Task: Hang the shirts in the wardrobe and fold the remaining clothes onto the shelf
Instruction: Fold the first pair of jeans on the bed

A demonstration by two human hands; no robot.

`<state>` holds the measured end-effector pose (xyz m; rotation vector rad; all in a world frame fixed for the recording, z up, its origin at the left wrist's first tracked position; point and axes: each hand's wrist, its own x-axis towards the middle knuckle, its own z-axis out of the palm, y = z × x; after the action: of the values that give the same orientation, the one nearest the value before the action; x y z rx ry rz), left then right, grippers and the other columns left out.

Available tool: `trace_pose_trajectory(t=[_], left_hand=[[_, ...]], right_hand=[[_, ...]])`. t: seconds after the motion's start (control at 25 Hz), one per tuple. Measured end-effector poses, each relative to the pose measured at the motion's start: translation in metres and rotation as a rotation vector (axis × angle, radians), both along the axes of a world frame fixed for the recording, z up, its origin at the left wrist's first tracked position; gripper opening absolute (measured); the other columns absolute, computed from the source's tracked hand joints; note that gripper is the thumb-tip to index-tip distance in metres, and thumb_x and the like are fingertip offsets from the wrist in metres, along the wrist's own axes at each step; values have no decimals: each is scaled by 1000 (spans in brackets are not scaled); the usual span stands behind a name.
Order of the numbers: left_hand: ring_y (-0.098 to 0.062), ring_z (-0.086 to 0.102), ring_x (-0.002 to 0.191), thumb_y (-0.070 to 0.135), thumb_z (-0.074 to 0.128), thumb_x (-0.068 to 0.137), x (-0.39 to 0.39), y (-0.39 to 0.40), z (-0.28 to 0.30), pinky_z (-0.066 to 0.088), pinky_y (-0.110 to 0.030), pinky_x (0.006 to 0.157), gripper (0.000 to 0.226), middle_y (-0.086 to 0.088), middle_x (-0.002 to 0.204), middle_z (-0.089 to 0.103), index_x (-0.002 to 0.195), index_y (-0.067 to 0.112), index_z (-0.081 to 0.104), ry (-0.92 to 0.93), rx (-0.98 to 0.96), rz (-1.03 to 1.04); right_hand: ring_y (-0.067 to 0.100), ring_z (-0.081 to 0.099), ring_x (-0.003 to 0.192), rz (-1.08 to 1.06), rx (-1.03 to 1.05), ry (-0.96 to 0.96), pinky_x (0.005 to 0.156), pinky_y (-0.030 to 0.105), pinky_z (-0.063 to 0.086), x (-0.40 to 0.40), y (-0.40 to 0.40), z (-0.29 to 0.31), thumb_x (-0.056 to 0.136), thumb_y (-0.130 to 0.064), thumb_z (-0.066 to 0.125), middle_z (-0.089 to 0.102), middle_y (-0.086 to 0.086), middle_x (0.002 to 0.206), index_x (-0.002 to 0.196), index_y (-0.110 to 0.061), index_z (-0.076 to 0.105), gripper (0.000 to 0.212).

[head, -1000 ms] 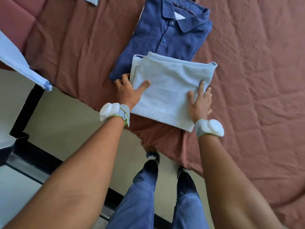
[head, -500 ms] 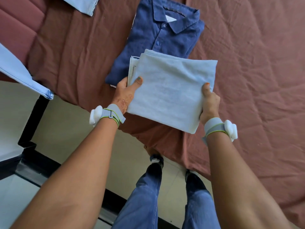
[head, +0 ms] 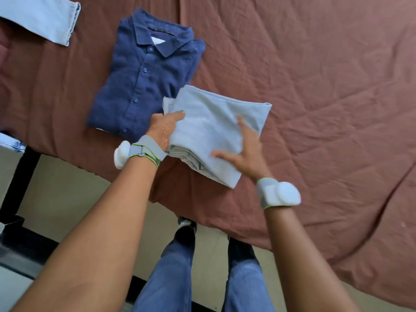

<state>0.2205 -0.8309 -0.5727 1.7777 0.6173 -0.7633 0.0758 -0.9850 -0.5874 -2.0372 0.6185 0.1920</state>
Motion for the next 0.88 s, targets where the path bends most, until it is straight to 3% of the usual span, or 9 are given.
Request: trace_pose_trajectory(t=[0.08, 0.16, 0.24, 0.32, 0.44, 0.56, 0.64, 0.76, 0.88], left_hand=[[-11, 57, 49, 9, 67, 86, -4, -16, 17, 41, -14, 32, 10, 1, 72, 60, 92, 8, 59, 14, 11, 7], [-15, 60, 59, 13, 72, 79, 2, -38, 41, 48, -18, 38, 22, -5, 76, 62, 96, 5, 62, 11, -1, 16], [-21, 68, 69, 22, 78, 63, 13, -56, 69, 58, -33, 56, 55, -12, 91, 69, 114, 5, 63, 0, -80, 30], [-20, 69, 66, 33, 76, 72, 20, -66, 94, 59, -35, 60, 56, -11, 88, 70, 119, 6, 60, -64, -214, 28], [-19, 68, 87, 45, 57, 92, 21, -63, 101, 54, -29, 68, 43, -7, 97, 70, 126, 19, 54, -342, -332, 16], [-18, 53, 124, 67, 73, 66, 20, -44, 72, 46, -28, 97, 109, -10, 134, 55, 150, 19, 23, -435, -315, -121], [-19, 58, 118, 72, 78, 50, 29, -40, 52, 49, -34, 99, 118, -9, 133, 58, 144, 12, 38, -365, -366, -316], [-25, 59, 115, 58, 75, 70, 53, -56, 20, 49, -38, 98, 81, -11, 126, 62, 131, 8, 54, -303, -311, -388], [-33, 37, 136, 49, 58, 90, 59, -64, -37, 31, -40, 112, 82, -15, 149, 38, 152, 12, 19, -269, 333, -706]], right_hand=[[21, 15, 146, 329, -93, 3, 110, 50, 22, 5, 34, 16, 48, -80, 71, 14, 2, 160, 153, -30, 2, 135], [25, 24, 143, 251, -176, -56, 100, 53, 31, 13, 58, 27, 56, -73, 72, 17, 4, 158, 150, -35, -8, 129], [21, 50, 124, -67, -2, -175, 93, 44, 44, 30, 48, 46, 73, -37, 75, 43, 2, 145, 151, -31, 3, 107], [17, 63, 100, -263, 101, -319, 85, 33, 49, 43, 15, 66, 78, -8, 65, 64, 7, 120, 145, -15, 32, 75], [15, 63, 84, -297, 303, -429, 80, 35, 51, 60, -46, 97, 74, -6, 60, 68, 1, 95, 119, -8, 57, 45], [27, 64, 91, -339, 791, -448, 86, 43, 54, 72, -86, 104, 69, 0, 60, 68, 13, 100, 108, -2, 63, 39], [41, 61, 103, -341, 958, -408, 95, 52, 51, 82, -103, 89, 73, 2, 59, 61, 30, 116, 116, 8, 59, 43], [33, 62, 107, -419, 854, -254, 94, 45, 52, 95, -124, 37, 88, -12, 61, 59, 25, 126, 131, 5, 50, 48], [28, 46, 132, -421, 229, 165, 108, 42, 39, 84, -131, -24, 89, -54, 58, 43, 13, 147, 150, -10, 26, 82]])
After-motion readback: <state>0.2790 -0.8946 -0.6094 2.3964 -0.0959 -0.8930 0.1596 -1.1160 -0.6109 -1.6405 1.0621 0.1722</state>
